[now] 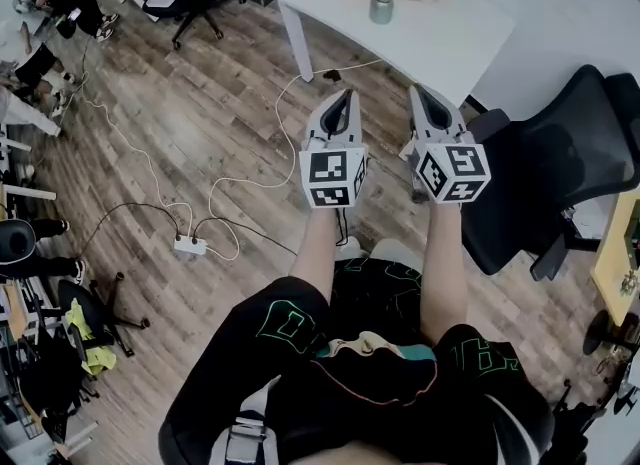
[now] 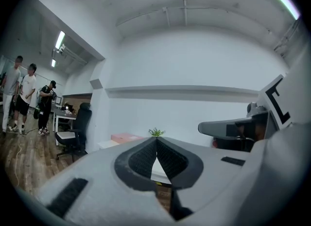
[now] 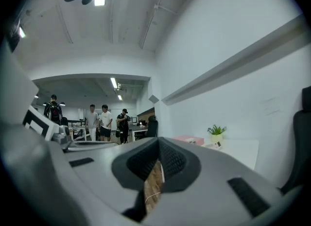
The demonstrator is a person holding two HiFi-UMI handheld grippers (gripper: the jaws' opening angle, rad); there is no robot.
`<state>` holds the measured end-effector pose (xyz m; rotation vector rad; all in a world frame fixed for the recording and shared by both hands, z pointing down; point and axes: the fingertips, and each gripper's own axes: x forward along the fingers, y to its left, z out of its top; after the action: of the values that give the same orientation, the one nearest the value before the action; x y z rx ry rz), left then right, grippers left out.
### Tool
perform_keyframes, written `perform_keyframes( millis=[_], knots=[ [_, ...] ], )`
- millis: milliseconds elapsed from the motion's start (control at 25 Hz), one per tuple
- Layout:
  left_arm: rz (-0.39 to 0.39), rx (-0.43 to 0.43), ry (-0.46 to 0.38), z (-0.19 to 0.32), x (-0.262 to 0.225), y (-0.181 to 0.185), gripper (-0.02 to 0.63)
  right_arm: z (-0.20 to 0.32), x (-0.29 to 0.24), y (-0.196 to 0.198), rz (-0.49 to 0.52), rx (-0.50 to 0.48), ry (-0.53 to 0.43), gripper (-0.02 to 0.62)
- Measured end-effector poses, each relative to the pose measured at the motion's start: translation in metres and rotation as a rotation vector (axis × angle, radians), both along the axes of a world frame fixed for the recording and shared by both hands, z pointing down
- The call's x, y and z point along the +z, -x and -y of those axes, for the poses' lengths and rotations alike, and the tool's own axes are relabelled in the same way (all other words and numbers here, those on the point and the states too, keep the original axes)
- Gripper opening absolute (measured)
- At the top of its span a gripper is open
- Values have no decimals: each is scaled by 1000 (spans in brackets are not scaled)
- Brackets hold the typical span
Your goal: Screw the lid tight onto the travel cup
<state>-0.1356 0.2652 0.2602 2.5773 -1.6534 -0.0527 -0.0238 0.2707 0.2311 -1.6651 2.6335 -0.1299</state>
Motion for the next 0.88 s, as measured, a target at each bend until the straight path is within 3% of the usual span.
perform_keyframes(
  millis=[480, 880],
  knots=[
    [-64, -15, -100, 22, -39, 24, 6, 19, -44, 9, -53, -1, -88, 5],
    [-82, -98, -117, 67, -39, 60, 8, 71, -62, 7, -29, -19, -125, 5]
  ],
)
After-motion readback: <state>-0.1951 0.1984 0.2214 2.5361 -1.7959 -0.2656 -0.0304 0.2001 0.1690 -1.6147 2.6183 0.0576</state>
